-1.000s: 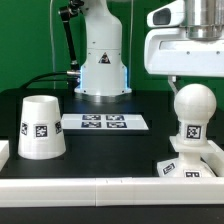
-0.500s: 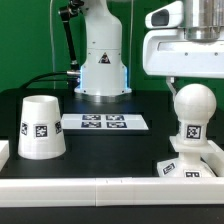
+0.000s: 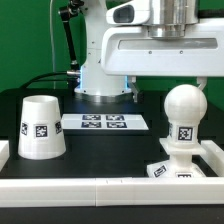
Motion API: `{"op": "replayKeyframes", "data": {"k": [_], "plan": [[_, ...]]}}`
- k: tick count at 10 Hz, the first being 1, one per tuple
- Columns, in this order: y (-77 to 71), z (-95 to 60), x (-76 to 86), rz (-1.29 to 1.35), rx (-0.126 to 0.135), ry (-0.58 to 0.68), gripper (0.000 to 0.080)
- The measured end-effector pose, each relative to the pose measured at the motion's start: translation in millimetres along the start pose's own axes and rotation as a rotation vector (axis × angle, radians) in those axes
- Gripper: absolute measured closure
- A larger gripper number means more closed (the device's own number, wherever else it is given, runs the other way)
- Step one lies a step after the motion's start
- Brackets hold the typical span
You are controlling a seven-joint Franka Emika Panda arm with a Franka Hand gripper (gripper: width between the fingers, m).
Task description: Assemble lamp
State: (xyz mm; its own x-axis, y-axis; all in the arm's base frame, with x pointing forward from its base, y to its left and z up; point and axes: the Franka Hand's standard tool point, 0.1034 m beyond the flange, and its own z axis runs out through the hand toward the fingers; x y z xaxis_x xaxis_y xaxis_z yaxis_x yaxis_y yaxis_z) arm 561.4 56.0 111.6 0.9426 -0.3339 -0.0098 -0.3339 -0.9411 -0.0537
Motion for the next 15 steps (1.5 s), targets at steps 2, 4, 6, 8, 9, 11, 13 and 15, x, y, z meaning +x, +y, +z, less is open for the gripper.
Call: {"op": "replayKeyframes", "data": {"k": [2, 4, 6, 8, 9, 11, 13, 15], "plan": [[12.9, 0.4, 3.9, -0.114, -0.028, 0.016, 0.0101], [36.4, 3.9, -7.2, -0.322, -0.033, 0.069, 0.0101], [53.8, 3.6, -6.2, -0.386, -0.04, 0.064, 0.0101], [67.6, 3.0, -1.4, -0.365, -0.044, 0.065, 0.0101], [72.6, 2.7, 0.3, -0.36, -0.045, 0.065, 0.0101], [107.4, -3.3, -0.2, -0.397, -0.05, 0.06, 0.0101], [133.8, -15.3, -6.9, -0.391, -0.046, 0.065, 0.0101], [158.1, -18.7, -16.5, -0.393, -0.045, 0.062, 0.0101]]}}
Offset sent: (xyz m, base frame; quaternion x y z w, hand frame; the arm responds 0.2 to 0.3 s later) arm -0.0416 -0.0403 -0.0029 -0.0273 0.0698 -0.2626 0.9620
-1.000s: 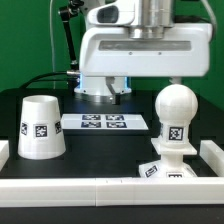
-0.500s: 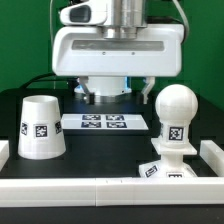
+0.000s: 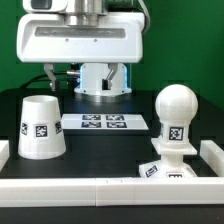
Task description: Assemble lamp
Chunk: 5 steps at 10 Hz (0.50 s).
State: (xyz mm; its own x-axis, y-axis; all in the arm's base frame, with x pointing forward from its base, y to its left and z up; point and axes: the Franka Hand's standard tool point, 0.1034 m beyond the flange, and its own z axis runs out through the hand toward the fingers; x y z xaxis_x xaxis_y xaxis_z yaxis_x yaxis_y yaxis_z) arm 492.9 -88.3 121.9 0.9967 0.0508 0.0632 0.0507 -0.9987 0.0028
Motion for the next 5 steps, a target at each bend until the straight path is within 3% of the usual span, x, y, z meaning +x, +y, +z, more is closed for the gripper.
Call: {"op": "replayKeyframes", "data": {"k": [5], "plan": [[2.9, 2.9, -4.9, -0.006, 0.0, -0.007, 0.0101]]}}
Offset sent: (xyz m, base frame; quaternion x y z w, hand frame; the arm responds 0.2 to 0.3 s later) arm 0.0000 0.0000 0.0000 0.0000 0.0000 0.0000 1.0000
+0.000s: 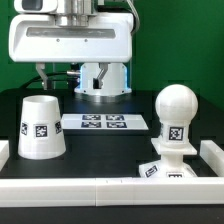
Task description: Assemble lamp
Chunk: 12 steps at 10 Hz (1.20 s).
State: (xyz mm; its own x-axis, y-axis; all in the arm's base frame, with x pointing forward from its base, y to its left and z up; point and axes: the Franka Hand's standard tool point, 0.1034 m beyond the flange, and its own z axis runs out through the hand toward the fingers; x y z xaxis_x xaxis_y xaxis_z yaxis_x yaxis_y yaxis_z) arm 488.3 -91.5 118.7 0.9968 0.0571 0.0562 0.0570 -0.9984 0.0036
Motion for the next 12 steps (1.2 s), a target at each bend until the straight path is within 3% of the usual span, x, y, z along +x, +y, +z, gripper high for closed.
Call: {"op": "replayKeyframes", "data": {"k": [3, 6, 12], "plan": [[14.9, 6.0, -11.5, 0.013, 0.0, -0.01, 0.0101], [16.5, 11.6, -14.5, 0.013, -0.003, -0.021, 0.0101], [19.4, 39.1, -20.9, 0.004, -0.034, -0.039, 0.0101]]}}
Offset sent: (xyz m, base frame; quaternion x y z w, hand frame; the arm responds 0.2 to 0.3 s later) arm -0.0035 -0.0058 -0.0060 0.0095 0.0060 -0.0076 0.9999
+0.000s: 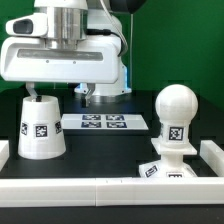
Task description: Assemble lamp
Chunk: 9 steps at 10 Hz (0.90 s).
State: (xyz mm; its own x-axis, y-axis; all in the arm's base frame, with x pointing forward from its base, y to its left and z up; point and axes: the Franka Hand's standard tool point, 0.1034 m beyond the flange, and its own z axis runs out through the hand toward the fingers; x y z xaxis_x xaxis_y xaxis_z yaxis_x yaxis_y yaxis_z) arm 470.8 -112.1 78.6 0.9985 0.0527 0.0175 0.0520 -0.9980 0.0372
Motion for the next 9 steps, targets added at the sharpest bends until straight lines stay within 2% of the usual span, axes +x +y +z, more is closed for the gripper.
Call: {"op": "replayKeyframes", "data": {"k": [1, 2, 3, 5, 6, 7, 8, 9], "plan": [[-0.1, 0.6, 0.7, -0.001, -0.001, -0.001, 0.0101], [0.0, 0.8, 0.8, -0.001, -0.001, -0.001, 0.0228], [0.0, 0.9, 0.7, -0.001, -0.001, -0.001, 0.0228], [0.0, 1.0, 0.6, -0.001, -0.001, -0.001, 0.0504], [0.0, 1.1, 0.5, -0.001, -0.001, -0.002, 0.0504], [-0.1, 0.8, 0.9, -0.002, -0.001, -0.001, 0.0701], [0.0, 0.6, 1.1, -0.002, -0.001, 0.0, 0.0756], [0.0, 0.6, 1.1, -0.002, -0.001, 0.0, 0.0756]]}}
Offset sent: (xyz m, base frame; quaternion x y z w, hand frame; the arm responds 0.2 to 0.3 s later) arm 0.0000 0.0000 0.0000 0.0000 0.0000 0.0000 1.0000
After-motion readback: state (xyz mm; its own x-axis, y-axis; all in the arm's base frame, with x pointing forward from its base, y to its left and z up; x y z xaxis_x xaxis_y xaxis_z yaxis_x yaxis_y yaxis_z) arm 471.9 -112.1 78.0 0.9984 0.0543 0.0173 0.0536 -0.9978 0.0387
